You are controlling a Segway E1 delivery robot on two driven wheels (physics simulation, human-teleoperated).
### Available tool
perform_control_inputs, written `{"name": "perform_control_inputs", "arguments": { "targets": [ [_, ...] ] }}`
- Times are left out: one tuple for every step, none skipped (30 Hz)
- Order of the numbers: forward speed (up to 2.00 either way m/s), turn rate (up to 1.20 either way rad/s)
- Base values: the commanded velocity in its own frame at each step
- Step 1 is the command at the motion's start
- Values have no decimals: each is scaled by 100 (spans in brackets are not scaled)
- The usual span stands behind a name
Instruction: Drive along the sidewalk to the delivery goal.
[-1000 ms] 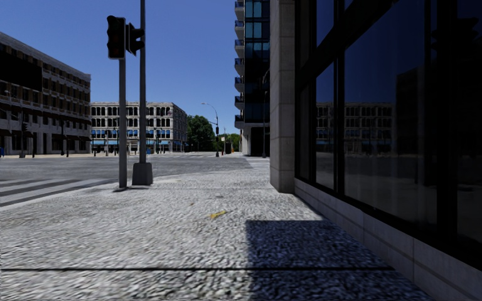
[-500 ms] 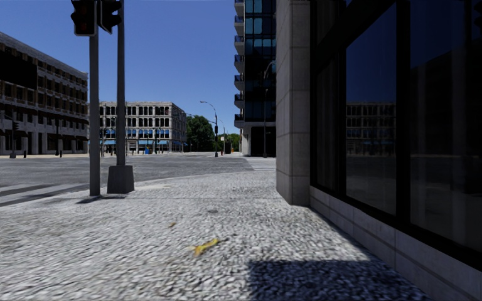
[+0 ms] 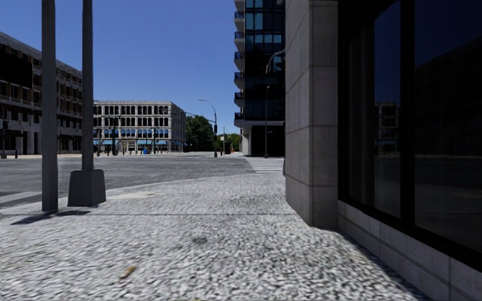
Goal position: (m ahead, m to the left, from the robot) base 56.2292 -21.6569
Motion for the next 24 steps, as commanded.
{"name": "perform_control_inputs", "arguments": {
  "targets": [
    [200, 0],
    [200, 0],
    [200, 0],
    [200, 0],
    [200, 0],
    [200, 0],
    [200, 0],
    [200, 0],
    [200, 0],
    [200, 0],
    [200, 0],
    [200, 0],
    [200, 0],
    [200, 0],
    [200, 0],
    [200, 0],
    [200, 0],
    [200, 0],
    [200, 0],
    [200, 0],
    [200, 0],
    [200, 0],
    [200, 0],
    [200, 0]
  ]
}}
